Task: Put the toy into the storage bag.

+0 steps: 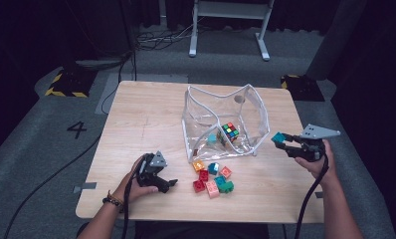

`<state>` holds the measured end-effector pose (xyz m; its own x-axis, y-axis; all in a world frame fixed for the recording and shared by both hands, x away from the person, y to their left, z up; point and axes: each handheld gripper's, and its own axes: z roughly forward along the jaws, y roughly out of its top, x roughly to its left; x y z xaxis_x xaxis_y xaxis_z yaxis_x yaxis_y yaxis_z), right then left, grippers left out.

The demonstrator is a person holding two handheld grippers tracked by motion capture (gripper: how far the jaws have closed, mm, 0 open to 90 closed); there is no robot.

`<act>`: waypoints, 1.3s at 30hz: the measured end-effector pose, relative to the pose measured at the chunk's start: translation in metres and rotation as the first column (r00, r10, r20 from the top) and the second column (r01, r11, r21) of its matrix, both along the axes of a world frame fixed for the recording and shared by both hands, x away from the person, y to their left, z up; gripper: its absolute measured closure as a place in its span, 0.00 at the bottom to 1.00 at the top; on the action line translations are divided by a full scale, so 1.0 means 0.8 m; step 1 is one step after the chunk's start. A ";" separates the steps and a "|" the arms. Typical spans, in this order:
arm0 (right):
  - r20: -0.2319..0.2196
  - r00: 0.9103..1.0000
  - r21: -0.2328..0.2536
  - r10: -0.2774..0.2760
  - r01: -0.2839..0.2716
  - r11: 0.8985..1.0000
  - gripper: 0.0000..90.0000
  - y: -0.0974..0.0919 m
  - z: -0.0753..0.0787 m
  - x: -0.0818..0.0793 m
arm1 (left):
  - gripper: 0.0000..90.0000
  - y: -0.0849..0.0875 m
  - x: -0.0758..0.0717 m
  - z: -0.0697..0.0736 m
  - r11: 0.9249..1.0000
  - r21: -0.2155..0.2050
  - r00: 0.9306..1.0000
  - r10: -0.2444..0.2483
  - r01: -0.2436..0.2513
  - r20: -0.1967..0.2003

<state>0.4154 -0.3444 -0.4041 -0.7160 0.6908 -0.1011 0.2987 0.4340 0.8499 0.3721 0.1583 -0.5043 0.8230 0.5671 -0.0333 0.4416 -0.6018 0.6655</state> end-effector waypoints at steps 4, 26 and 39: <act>0.012 1.000 0.000 -0.013 0.013 1.000 0.66 -0.004 0.014 0.004 | 0.08 0.000 0.000 0.000 1.000 0.000 1.000 0.000 0.000 0.000; 0.117 0.992 0.080 -0.038 0.029 0.996 0.66 0.009 0.099 0.043 | 0.08 0.000 0.000 0.000 1.000 -0.003 1.000 0.002 -0.002 -0.001; 0.114 0.993 0.044 0.030 -0.035 0.998 0.66 0.052 0.124 0.070 | 0.08 0.000 0.000 0.000 1.000 -0.003 1.000 0.002 -0.002 -0.001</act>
<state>0.4712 -0.3027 -0.3046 -0.7238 0.6732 -0.1512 0.1859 0.4013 0.8969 0.3721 0.1582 -0.5044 0.8220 0.5684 -0.0360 0.4434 -0.5991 0.6667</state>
